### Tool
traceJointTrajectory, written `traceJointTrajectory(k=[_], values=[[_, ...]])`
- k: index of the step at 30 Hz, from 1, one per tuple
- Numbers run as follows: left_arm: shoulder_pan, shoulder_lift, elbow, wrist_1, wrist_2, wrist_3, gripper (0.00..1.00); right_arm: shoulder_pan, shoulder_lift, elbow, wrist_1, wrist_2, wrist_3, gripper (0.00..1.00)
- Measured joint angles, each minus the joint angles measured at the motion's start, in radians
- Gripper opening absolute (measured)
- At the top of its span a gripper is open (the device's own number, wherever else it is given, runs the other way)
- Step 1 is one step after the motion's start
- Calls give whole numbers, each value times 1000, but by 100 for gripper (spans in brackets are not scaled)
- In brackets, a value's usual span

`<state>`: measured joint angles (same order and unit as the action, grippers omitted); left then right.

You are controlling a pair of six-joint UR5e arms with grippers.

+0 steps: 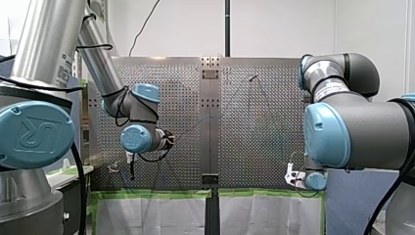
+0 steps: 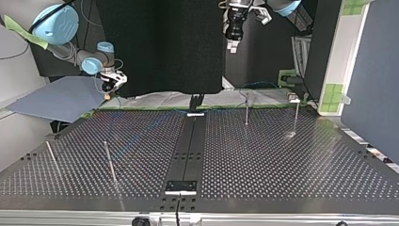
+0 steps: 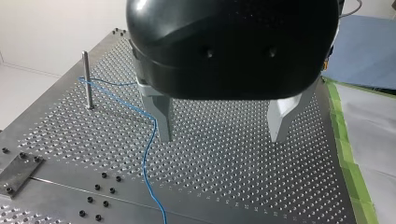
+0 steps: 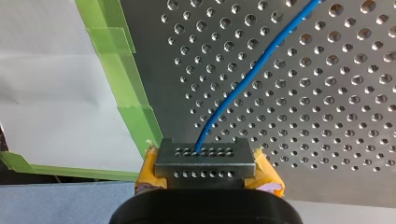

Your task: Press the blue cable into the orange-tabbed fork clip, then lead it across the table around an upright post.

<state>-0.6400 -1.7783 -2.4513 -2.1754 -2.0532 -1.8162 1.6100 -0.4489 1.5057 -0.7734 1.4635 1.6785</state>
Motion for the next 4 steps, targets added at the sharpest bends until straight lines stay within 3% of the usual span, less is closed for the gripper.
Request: traceJointTrajectory(k=[4], values=[[0, 0, 0, 0, 0, 0, 99, 0, 0, 0, 0, 0, 0, 0]])
